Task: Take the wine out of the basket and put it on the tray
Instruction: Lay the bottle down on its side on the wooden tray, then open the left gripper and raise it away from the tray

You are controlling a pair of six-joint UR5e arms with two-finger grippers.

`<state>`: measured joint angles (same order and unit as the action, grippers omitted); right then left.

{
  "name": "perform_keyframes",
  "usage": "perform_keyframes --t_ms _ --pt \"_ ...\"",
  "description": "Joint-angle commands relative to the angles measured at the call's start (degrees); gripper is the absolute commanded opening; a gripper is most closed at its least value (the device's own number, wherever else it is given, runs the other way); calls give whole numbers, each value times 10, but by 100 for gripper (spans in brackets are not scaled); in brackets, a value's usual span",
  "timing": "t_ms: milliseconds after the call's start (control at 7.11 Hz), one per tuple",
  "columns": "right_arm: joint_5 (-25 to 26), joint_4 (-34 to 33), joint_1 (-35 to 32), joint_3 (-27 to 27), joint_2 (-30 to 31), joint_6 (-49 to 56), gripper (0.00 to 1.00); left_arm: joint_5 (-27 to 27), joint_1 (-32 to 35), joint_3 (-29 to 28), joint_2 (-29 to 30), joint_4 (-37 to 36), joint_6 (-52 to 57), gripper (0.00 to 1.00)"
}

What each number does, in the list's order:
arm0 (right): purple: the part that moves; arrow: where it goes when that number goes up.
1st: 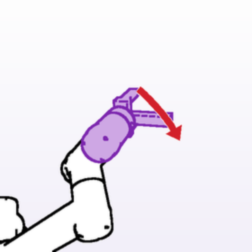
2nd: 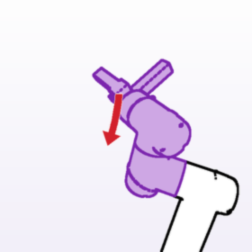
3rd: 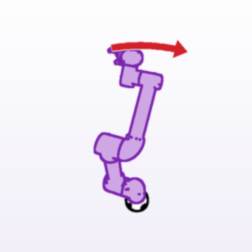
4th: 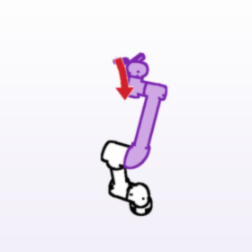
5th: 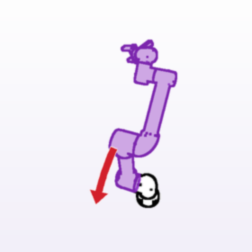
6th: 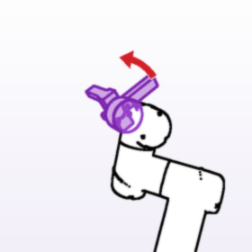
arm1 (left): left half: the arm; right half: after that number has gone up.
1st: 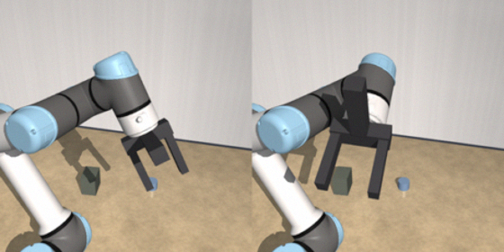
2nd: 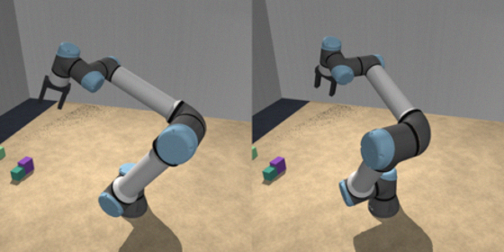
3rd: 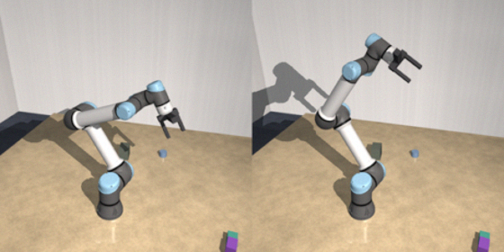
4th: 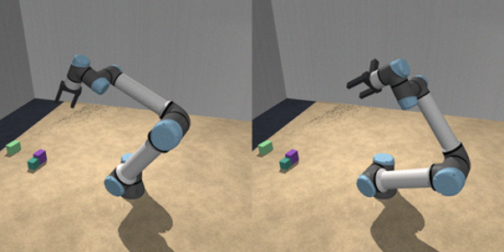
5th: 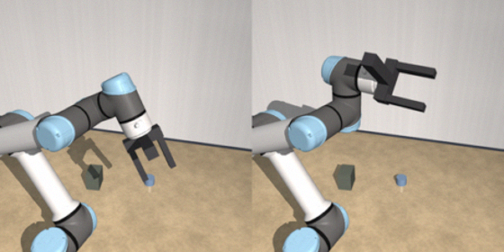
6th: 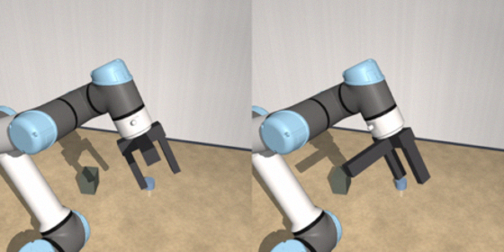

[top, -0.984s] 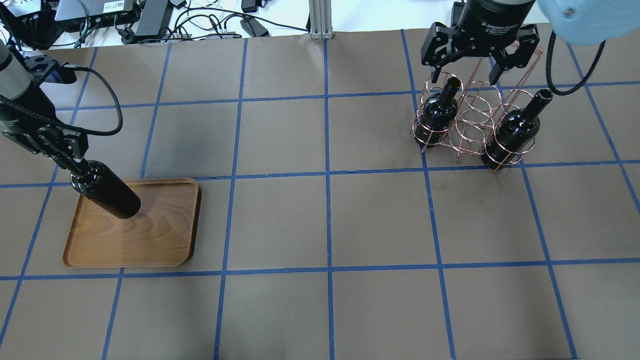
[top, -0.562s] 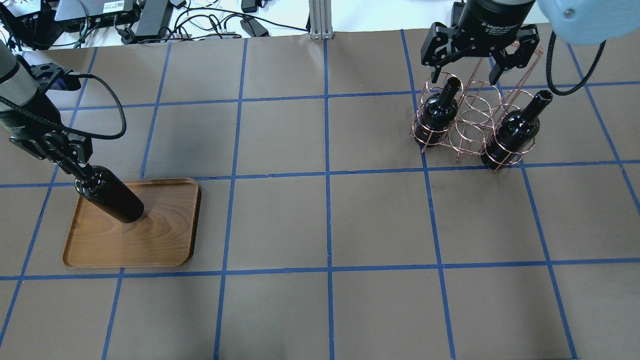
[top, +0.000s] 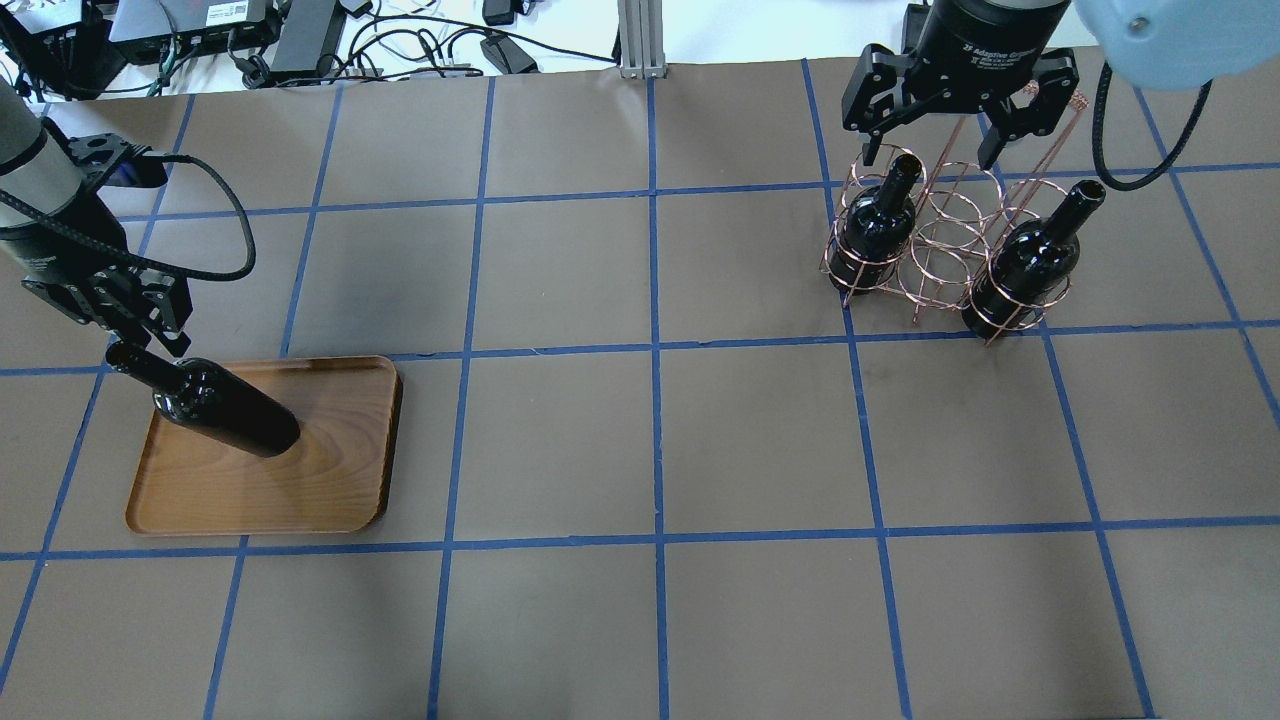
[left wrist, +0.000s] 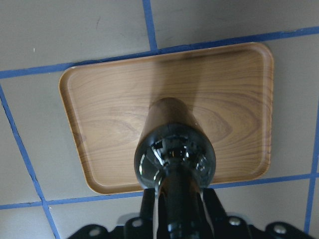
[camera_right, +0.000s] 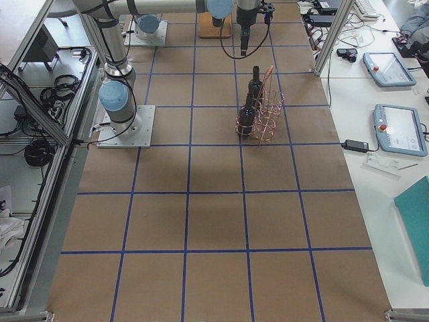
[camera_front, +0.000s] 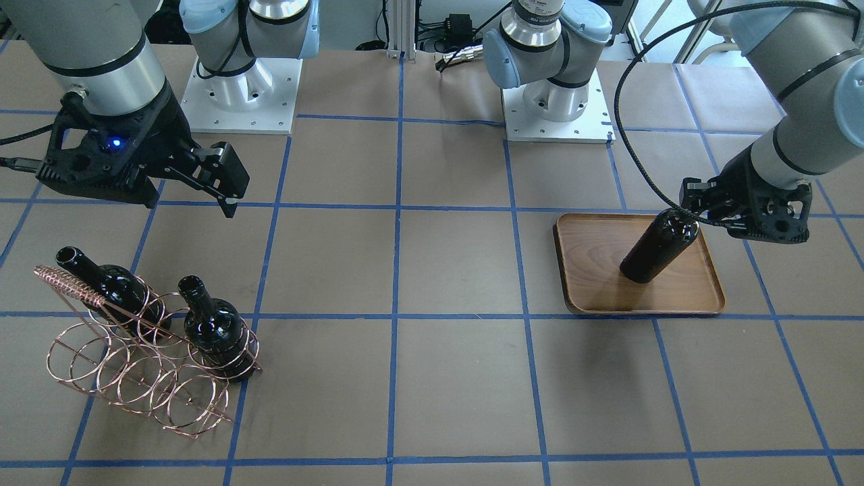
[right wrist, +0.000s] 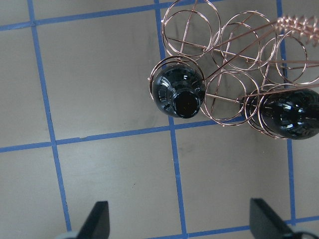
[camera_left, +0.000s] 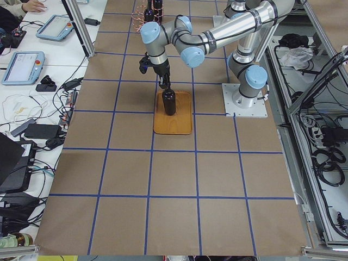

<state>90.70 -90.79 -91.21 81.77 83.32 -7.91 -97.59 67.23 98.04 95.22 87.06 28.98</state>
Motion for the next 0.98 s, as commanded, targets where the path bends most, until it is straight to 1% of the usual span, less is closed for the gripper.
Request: perform_keyframes --t_ms 0,281,422,562,703,844 --pt "0 0 1 0 0 0 100 -6 1 -12 -17 20 -2 100" --pt "0 -1 1 1 0 -1 100 1 23 -59 -55 44 -34 100" --pt "0 -2 1 1 0 -2 100 0 47 -78 -63 58 -59 100" --pt "0 -3 1 1 0 -3 100 9 75 -79 -74 59 -95 100" --pt "0 -4 1 1 0 -1 100 43 111 -79 -81 58 -139 100" --pt "0 -4 1 1 0 -1 100 49 151 -79 -84 55 -205 100"
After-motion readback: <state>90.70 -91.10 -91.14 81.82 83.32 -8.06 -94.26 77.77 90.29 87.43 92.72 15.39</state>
